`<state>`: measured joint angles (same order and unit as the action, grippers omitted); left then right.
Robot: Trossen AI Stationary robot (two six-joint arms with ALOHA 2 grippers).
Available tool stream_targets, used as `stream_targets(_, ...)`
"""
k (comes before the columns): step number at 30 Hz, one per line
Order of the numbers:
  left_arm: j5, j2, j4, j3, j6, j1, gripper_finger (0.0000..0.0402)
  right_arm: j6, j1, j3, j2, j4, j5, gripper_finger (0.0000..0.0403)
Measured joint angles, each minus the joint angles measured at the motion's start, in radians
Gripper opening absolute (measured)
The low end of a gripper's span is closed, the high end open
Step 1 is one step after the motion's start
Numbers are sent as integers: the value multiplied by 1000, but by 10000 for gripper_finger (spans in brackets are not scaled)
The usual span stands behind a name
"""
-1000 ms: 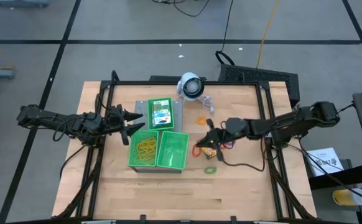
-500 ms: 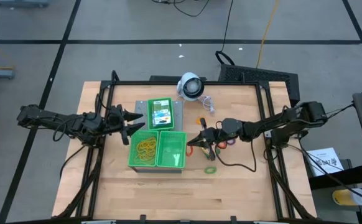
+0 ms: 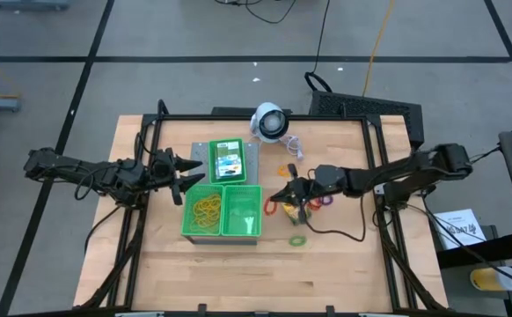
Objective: Pick & Place Office Desk Supplies
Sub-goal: Put the orange spring keychain into the bottom right basket on the shelf
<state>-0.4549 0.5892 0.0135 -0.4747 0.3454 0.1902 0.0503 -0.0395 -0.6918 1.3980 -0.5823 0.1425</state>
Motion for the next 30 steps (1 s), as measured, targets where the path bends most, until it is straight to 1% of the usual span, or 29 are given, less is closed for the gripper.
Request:
stream_targets(5,2,0,29,0,7,0,230,47,-2,0,-141,155,-117,4)
stream_targets(7,14,0,76,0,15,0,230,50,-2,0,-192,189,-127,4)
stream_targets(10,49,8,186,0,4,0,230,76,-14,0,-251,195,-135,4)
stream_targets(13,122,49,325,0,-61,4,230,130,-38,0,-274,179,-134,4)
stream_targets(17,186,165,481,-3,-181,16,230,199,-73,0,-276,124,-140,4)
stream_targets(20,200,284,525,-35,-211,15,230,251,-89,0,-276,101,-142,4)
stream_targets(24,211,447,530,-142,-234,14,230,322,-103,0,-276,53,-141,4)
stream_targets(28,303,593,527,-280,-305,14,230,392,-105,0,-276,1,-143,4)
stream_targets(30,329,657,532,-347,-333,15,230,419,-104,0,-276,-25,-145,4)
